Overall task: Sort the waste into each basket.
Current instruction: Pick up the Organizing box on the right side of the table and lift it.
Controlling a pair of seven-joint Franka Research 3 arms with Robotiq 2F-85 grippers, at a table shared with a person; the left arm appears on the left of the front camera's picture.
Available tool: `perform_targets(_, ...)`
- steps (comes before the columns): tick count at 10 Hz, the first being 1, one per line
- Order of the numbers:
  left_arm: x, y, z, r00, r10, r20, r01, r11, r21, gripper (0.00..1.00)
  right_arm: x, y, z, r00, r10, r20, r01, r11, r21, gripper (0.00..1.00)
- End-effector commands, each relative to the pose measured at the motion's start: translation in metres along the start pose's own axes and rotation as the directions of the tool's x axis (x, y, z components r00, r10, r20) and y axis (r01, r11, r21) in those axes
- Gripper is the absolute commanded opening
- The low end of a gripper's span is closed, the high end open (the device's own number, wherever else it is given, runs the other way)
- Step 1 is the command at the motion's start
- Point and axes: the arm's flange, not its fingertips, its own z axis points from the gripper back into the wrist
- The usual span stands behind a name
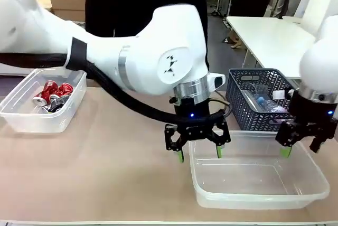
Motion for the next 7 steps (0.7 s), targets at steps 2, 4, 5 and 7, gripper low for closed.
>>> perform_targets(2,0.009,0.009,-0.036,0.991,0.129,0.044,-0.133,0.987,0.092,1.0,0.021,-0.008,-0.031,0.982,-0.133,-0.133,0.12,0.988,-0.096,1.0)
perform_targets(4,0.015,0.012,-0.044,0.993,0.117,0.017,-0.118,0.988,0.099,1.0,0.025,-0.01,-0.044,0.976,-0.158,-0.152,0.146,0.985,-0.09,1.0)
perform_targets(5,0.017,0.013,-0.046,0.995,0.102,0.016,-0.103,0.99,0.101,1.0,0.025,-0.012,-0.045,0.978,-0.156,-0.141,0.148,0.987,-0.069,1.0)
perform_targets(7,0.02,0.01,-0.05,0.997,0.082,0.014,-0.083,0.99,0.112,0.46,0.019,-0.017,-0.04,0.983,-0.159,-0.088,0.157,0.987,-0.029,0.71)
